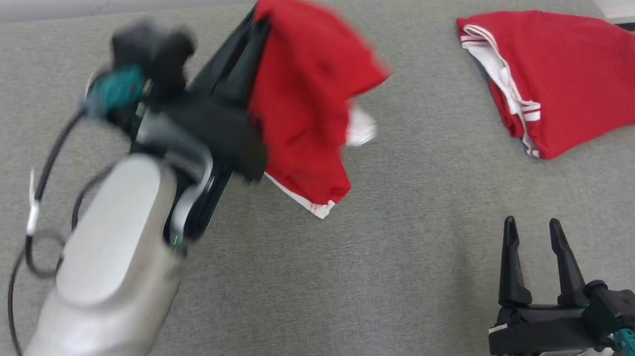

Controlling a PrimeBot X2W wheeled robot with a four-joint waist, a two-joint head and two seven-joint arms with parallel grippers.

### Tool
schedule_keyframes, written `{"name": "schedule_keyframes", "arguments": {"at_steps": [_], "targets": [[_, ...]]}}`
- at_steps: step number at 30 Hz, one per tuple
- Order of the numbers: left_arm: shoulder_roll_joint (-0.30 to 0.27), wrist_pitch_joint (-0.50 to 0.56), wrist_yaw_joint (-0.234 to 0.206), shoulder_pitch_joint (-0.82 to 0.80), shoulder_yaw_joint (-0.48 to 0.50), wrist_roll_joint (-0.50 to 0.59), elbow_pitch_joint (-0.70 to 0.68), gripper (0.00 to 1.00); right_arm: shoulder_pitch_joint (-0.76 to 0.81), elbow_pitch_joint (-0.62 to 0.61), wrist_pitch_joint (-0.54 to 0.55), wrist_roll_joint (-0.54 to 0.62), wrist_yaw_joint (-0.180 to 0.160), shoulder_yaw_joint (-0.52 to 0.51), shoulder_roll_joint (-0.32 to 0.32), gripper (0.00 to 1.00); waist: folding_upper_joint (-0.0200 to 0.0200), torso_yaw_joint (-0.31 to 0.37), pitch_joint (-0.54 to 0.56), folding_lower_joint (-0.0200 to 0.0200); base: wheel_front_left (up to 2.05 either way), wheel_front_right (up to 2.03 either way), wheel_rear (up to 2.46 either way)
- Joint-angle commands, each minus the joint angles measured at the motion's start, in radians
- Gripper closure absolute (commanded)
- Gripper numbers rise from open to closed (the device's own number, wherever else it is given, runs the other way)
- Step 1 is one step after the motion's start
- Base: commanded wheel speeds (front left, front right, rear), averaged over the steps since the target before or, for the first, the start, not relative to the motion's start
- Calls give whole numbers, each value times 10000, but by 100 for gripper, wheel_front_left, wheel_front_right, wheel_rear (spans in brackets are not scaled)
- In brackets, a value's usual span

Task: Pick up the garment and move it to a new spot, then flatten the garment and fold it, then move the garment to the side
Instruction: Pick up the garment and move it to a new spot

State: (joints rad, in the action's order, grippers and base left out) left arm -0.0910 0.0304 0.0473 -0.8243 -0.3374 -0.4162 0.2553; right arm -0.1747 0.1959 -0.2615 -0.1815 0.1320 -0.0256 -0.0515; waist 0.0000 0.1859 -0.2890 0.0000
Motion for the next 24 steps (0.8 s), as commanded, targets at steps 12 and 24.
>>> {"name": "schedule_keyframes", "arguments": {"at_steps": [12,24], "targets": [[-900,-1328,-632,4337,794,-439,59,61,125,182,-45,183,-29,256,12,0,0,-684,105,0,0,0,0],[-994,-2839,-759,5264,1089,22,-772,0,534,62,102,495,-28,234,7,0,0,-1326,1233,0,0,0,0]]}}
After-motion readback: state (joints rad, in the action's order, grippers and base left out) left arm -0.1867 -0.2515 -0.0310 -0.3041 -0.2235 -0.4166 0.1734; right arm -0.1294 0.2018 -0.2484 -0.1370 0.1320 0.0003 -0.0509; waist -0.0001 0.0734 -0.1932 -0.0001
